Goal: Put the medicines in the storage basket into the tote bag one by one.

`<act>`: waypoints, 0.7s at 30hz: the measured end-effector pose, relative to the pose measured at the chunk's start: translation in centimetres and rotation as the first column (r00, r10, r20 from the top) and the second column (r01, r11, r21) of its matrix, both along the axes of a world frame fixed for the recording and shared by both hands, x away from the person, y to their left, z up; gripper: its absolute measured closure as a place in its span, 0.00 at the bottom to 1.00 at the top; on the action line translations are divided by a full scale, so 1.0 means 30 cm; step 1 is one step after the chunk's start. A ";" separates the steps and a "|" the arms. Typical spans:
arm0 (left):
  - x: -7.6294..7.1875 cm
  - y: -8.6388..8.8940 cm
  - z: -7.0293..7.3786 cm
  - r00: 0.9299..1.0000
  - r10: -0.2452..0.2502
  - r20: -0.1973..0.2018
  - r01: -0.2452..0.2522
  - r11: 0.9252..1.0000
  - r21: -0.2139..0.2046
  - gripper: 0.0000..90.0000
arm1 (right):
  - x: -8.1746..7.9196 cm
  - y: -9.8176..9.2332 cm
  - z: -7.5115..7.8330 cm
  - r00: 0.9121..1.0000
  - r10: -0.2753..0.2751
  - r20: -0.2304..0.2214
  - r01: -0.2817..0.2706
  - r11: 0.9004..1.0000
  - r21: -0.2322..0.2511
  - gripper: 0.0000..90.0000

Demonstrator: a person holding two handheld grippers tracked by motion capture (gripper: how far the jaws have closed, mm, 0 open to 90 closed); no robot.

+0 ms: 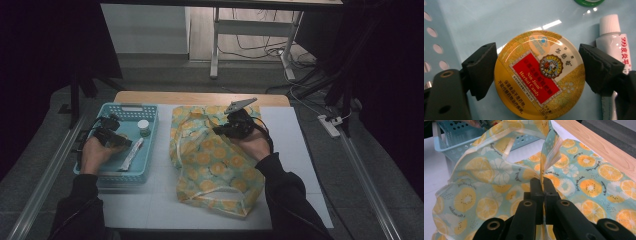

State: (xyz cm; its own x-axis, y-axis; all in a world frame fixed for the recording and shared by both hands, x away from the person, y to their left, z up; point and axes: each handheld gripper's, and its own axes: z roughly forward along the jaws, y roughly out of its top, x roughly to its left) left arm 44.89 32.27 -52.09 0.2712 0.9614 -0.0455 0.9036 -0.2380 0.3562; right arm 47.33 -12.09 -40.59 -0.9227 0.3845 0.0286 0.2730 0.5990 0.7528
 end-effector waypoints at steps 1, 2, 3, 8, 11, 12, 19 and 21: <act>0.000 -0.001 0.000 1.000 0.002 0.000 -0.002 1.000 0.002 0.22 | 0.000 0.000 0.000 1.000 0.000 0.001 0.000 1.000 -0.001 1.00; 0.001 -0.002 0.000 1.000 0.003 -0.003 -0.003 1.000 0.003 0.22 | 0.000 0.000 0.001 1.000 0.000 0.001 0.000 1.000 0.000 1.00; 0.002 -0.003 0.001 1.000 0.005 -0.005 -0.005 1.000 0.004 0.22 | -0.001 -0.001 0.001 1.000 -0.001 0.002 0.001 1.000 0.000 1.00; 0.004 0.001 0.004 1.000 0.021 -0.017 -0.022 1.000 -0.013 0.23 | -0.001 -0.002 0.003 1.000 -0.002 0.004 0.002 1.000 0.002 1.00; 0.003 0.004 0.008 1.000 0.016 -0.015 -0.016 0.999 -0.031 0.23 | -0.001 -0.003 0.003 1.000 -0.004 0.004 0.004 1.000 0.005 1.00; 0.001 0.005 0.010 1.000 0.017 -0.007 -0.017 0.999 -0.040 0.23 | 0.000 -0.004 0.003 1.000 -0.004 0.004 0.004 1.000 0.007 1.00; -0.014 0.016 0.046 0.998 0.016 0.057 -0.010 0.995 -0.101 0.23 | 0.003 -0.007 0.005 1.000 -0.006 0.003 0.006 1.000 0.013 1.00; -0.019 0.018 0.058 0.998 0.004 0.070 0.003 0.994 -0.106 0.23 | 0.003 -0.007 0.005 1.000 -0.007 0.002 0.007 1.000 0.014 1.00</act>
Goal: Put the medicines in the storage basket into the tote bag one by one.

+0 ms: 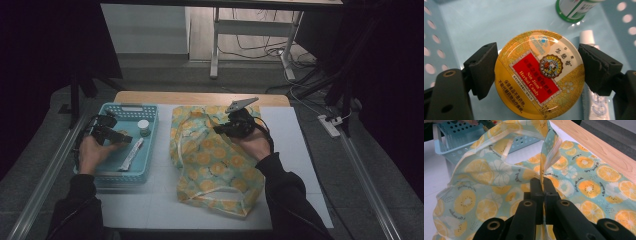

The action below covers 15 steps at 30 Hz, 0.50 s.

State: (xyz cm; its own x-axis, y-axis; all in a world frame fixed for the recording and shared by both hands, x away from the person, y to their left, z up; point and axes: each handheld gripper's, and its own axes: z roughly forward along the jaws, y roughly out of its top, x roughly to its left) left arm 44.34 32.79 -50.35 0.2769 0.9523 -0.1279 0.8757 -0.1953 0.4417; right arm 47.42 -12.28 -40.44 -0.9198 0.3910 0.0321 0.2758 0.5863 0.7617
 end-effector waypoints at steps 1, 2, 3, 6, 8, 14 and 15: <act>-0.003 -0.001 0.006 1.000 -0.001 0.011 0.001 1.000 -0.008 0.23 | 0.000 0.000 0.000 1.000 0.001 0.001 -0.001 1.000 -0.001 1.00; -0.006 0.000 0.013 1.000 -0.010 0.014 0.010 1.000 -0.021 0.23 | 0.000 0.001 -0.001 1.000 0.001 0.001 -0.001 1.000 0.000 1.00; -0.009 0.000 0.020 1.000 -0.014 0.022 0.015 0.999 -0.031 0.23 | 0.000 0.001 -0.001 1.000 0.001 0.001 -0.001 1.000 -0.001 1.00; -0.020 -0.002 0.044 0.998 -0.031 0.045 0.033 0.999 -0.038 0.23 | 0.002 0.002 -0.003 1.000 0.003 0.002 -0.003 1.000 -0.001 1.00; -0.029 -0.006 0.061 0.997 -0.042 0.059 0.044 0.998 -0.045 0.23 | 0.002 0.001 -0.004 1.000 0.002 0.001 -0.002 1.000 0.001 1.00; -0.057 -0.019 0.099 0.991 -0.087 0.106 0.097 0.991 -0.096 0.23 | 0.005 0.000 -0.004 1.000 0.000 -0.002 0.000 1.000 0.008 1.00; -0.062 -0.024 0.104 0.990 -0.092 0.111 0.102 0.990 -0.093 0.23 | 0.006 0.000 -0.005 1.000 0.000 -0.003 0.000 1.000 0.008 1.00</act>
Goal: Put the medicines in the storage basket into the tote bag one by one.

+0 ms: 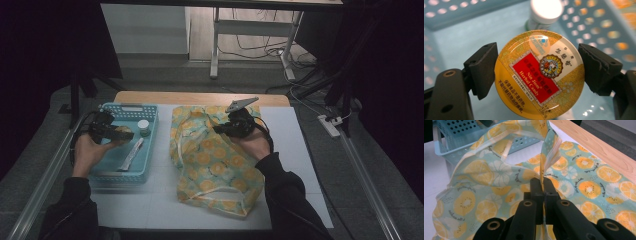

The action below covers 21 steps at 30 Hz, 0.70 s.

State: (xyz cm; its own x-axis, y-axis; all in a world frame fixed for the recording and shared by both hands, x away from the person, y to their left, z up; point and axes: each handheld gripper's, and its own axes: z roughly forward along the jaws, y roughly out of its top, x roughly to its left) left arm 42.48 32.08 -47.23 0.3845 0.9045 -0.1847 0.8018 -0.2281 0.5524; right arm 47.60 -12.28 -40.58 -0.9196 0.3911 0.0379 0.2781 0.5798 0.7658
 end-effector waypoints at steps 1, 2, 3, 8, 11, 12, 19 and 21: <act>-0.005 -0.005 0.005 1.000 -0.007 0.008 0.007 1.000 -0.001 0.23 | 0.001 0.000 -0.001 1.000 -0.001 0.001 0.001 1.000 -0.001 1.00; -0.010 -0.010 0.010 1.000 -0.017 0.013 0.017 1.000 -0.007 0.23 | 0.002 0.000 -0.001 1.000 -0.002 0.001 0.002 1.000 -0.002 1.00; -0.015 -0.016 0.016 1.000 -0.019 0.019 0.020 1.000 -0.014 0.23 | 0.003 0.000 -0.001 1.000 -0.003 0.001 0.003 1.000 -0.002 1.00; -0.040 -0.051 0.046 0.997 -0.061 0.041 0.062 0.998 -0.018 0.23 | 0.008 -0.002 -0.003 1.000 -0.007 0.002 0.007 1.000 -0.001 1.00; -0.053 -0.066 0.062 0.994 -0.097 0.055 0.100 0.993 -0.064 0.23 | 0.010 -0.001 -0.004 1.000 -0.010 0.004 0.010 1.000 0.001 1.00; -0.058 -0.074 0.067 0.993 -0.102 0.058 0.105 0.992 -0.066 0.23 | 0.011 0.000 -0.005 1.000 -0.011 0.003 0.011 1.000 0.001 1.00; -0.093 -0.132 0.107 0.983 -0.165 0.075 0.170 0.984 -0.062 0.23 | 0.015 0.004 -0.008 1.000 -0.012 0.003 0.012 1.000 -0.004 1.00; -0.103 -0.149 0.118 0.980 -0.184 0.081 0.189 0.980 -0.056 0.23 | 0.016 0.004 -0.008 1.000 -0.014 0.002 0.014 1.000 -0.002 1.00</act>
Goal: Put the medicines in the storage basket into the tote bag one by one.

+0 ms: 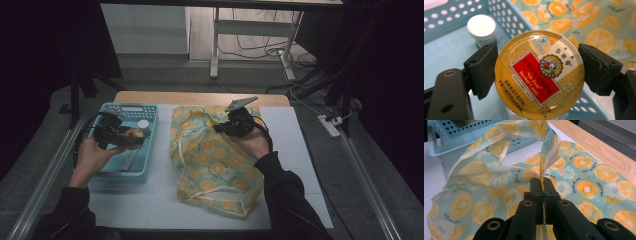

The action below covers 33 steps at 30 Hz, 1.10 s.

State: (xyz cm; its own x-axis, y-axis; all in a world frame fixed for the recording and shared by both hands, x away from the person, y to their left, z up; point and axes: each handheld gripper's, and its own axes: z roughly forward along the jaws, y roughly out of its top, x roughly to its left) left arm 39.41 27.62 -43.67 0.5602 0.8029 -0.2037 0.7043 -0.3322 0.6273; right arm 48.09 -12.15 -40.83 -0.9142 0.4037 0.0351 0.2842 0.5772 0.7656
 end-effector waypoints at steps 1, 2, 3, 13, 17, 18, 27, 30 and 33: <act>-0.004 -0.008 0.005 1.000 -0.009 0.002 0.009 1.000 -0.005 0.23 | 0.001 0.000 0.000 1.000 -0.002 0.000 0.002 1.000 0.001 1.00; -0.009 -0.017 0.009 1.000 -0.019 0.006 0.019 1.000 -0.006 0.23 | 0.002 -0.001 0.000 1.000 -0.005 -0.001 0.005 1.000 0.003 1.00; -0.014 -0.028 0.013 0.999 -0.032 0.011 0.033 0.999 -0.010 0.23 | 0.003 -0.001 0.000 1.000 -0.004 -0.002 0.004 1.000 0.003 1.00; -0.045 -0.114 0.047 0.992 -0.119 0.039 0.120 0.992 -0.045 0.23 | 0.008 0.000 -0.008 1.000 -0.004 -0.001 0.004 1.000 0.001 1.00; -0.060 -0.154 0.060 0.986 -0.156 0.053 0.159 0.986 -0.056 0.23 | 0.011 0.001 -0.014 1.000 -0.006 -0.006 0.006 1.000 0.001 1.00; -0.064 -0.165 0.063 0.984 -0.166 0.057 0.169 0.984 -0.057 0.23 | 0.012 0.001 -0.016 1.000 -0.005 -0.007 0.005 1.000 0.002 1.00; -0.072 -0.267 0.089 0.966 -0.245 0.081 0.249 0.967 -0.054 0.23 | 0.023 0.002 -0.023 1.000 -0.010 -0.011 0.010 1.000 0.008 1.00; -0.065 -0.306 0.092 0.960 -0.269 0.082 0.274 0.960 -0.053 0.23 | 0.027 0.001 -0.025 1.000 -0.011 -0.011 0.011 1.000 0.008 1.00; -0.055 -0.349 0.092 0.952 -0.296 0.083 0.300 0.953 -0.046 0.23 | 0.031 -0.001 -0.026 1.000 -0.014 -0.014 0.014 1.000 0.011 1.00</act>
State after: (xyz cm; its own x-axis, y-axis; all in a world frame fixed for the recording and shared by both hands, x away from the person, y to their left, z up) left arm 37.74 17.15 -40.90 0.7873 0.5853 -0.1936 0.5297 -0.4815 0.6983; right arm 49.03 -12.20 -41.61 -0.9080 0.4157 0.0518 0.3024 0.5650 0.7677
